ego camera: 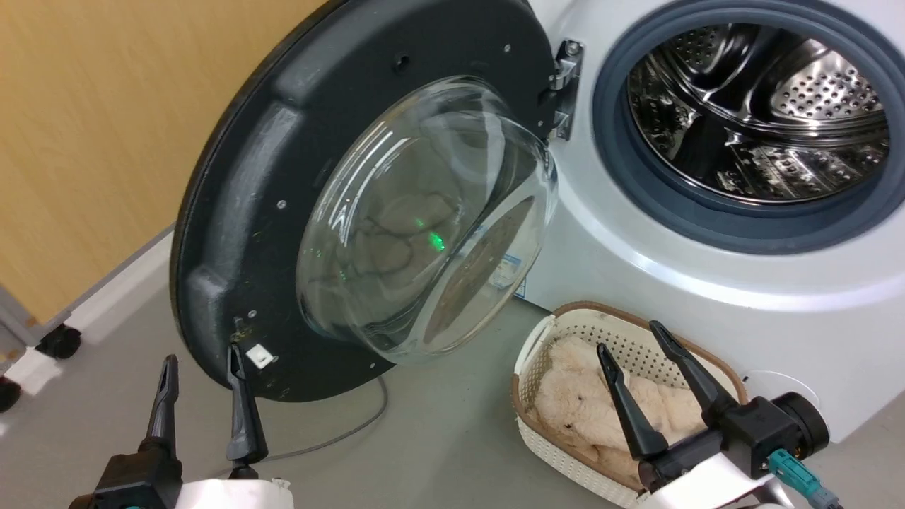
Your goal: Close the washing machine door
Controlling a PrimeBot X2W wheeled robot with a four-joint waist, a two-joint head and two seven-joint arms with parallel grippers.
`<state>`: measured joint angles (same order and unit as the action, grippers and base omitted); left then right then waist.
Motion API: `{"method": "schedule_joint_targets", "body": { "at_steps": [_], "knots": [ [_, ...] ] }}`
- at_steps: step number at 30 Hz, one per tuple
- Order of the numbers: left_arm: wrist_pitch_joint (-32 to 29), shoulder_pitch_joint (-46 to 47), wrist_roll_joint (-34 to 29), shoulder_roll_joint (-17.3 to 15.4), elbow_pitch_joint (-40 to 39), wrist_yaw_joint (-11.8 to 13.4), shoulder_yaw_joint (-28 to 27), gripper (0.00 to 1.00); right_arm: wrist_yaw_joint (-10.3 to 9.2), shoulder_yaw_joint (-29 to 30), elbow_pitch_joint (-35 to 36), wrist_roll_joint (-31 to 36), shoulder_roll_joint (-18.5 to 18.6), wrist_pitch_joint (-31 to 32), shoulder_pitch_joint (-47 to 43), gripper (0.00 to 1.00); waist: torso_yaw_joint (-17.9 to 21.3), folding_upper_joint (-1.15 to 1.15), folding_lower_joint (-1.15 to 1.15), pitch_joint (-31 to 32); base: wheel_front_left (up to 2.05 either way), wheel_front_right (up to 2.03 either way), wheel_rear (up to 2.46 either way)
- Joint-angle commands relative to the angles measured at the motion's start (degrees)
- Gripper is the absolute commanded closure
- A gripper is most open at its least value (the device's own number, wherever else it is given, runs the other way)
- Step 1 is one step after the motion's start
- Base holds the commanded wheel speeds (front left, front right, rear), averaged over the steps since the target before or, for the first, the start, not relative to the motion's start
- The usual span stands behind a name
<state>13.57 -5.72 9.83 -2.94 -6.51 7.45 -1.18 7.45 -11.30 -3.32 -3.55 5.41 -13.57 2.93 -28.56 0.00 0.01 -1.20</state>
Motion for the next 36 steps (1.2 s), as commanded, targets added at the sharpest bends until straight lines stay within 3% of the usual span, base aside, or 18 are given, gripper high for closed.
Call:
{"method": "schedule_joint_targets", "body": {
  "at_steps": [1, 17, 18, 19, 27, 32, 36],
  "knots": [
    [0.7, -0.5, 0.5, 0.1, -0.3, 0.3, -0.2, 0.00, 0.03, -0.3, -0.3, -0.3, 0.4, -0.7, 0.9, 0.00, -0.6, 0.00, -0.01, 0.0, 0.00, 0.00, 0.00],
    [1.4, -0.9, 1.3, 0.1, -0.8, 1.2, 0.3, 0.00, 0.03, -0.7, -0.6, -0.2, 0.6, -1.4, 0.7, 0.00, -2.1, 0.00, -0.01, -0.1, 0.00, 0.00, 0.00],
    [1.4, -0.8, 1.3, 0.1, -0.9, 1.1, 0.3, 0.32, 0.03, -0.7, -0.6, -0.2, 0.6, -1.4, 0.7, 0.00, -2.1, 0.00, -0.01, -0.1, 0.00, 0.00, 0.00],
    [1.4, -0.7, 1.2, 0.1, -1.3, 0.9, 0.2, 1.00, 0.03, -0.6, -0.6, -0.2, 0.6, -1.4, 0.6, 0.00, -2.1, 0.00, -0.01, -0.1, 0.00, 0.00, 0.00],
    [1.4, 2.2, 0.5, 0.1, -7.4, -0.6, -5.1, 1.00, 0.03, 0.2, -0.2, 0.0, 0.5, -1.4, 0.2, 0.00, -2.1, 0.00, -0.01, -0.3, 0.00, 0.00, 0.00],
    [1.4, 7.2, 3.1, -1.6, -6.7, -5.8, -12.0, 1.00, 0.03, 1.3, 0.5, 0.5, 0.6, -1.4, -0.6, 0.00, -2.0, 0.00, -0.01, -0.8, 0.00, 0.00, 0.00],
    [1.3, 11.9, 7.0, -4.9, 1.3, -9.9, -15.0, 1.00, 0.03, 2.4, 1.1, 0.9, 0.5, -1.4, -1.4, 0.00, -1.8, 0.00, -0.01, -1.1, 0.00, 0.00, 0.00]
  ]
}}
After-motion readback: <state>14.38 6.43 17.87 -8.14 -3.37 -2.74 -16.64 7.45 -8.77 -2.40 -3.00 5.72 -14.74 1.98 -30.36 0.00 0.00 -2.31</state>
